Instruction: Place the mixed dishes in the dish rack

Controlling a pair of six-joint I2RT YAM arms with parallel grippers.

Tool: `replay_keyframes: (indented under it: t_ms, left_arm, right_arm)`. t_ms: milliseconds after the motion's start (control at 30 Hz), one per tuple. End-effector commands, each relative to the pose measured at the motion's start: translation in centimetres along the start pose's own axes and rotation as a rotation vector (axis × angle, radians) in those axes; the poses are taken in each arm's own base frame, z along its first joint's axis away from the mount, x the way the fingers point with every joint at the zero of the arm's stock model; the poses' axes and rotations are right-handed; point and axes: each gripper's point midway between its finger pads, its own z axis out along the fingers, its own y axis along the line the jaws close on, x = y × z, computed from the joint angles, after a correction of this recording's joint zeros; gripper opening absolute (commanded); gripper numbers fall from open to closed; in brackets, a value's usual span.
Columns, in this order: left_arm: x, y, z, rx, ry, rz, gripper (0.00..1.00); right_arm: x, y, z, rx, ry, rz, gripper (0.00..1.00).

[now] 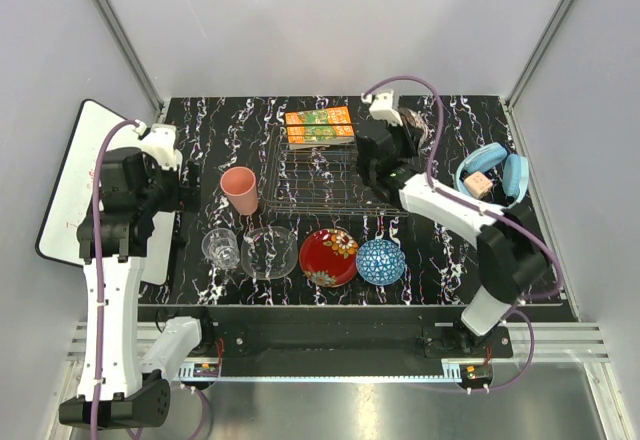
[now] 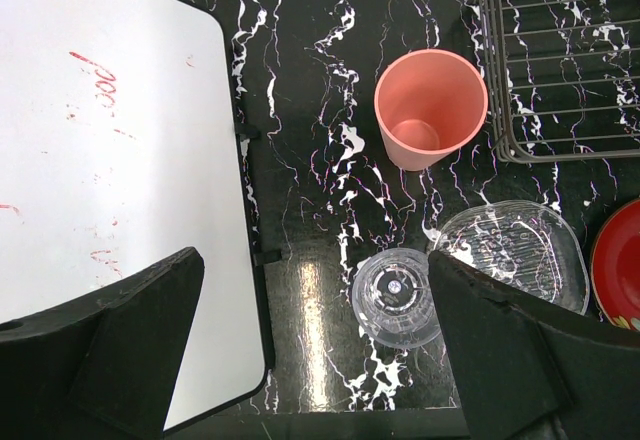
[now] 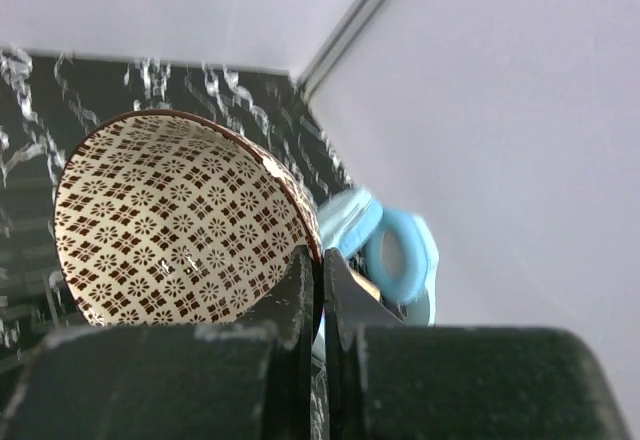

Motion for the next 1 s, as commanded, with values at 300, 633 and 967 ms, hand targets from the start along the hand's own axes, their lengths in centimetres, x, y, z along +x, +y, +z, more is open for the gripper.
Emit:
replay_keyframes:
  t_ms: [300,633,967]
  left_arm:
    - [-0.4,0.4,0.1,-0.016,-0.041,0.009,0.99]
    - [-0.5,0.1,0.2,0.0,-0.043,-0.008,0.99]
    - [-0.4,0.4,-0.2,-0.019,-0.051,0.003,0.99]
  right_arm:
    - [-2.6,0.3,0.5,0.175,-0.07,-0.015,0.0]
    - [0.9,4.3,0.1,0.076,-0.026,-0.07,0.0]
    - [3.8,7.0,0.7,-0.054,0.114,0.017,0.0]
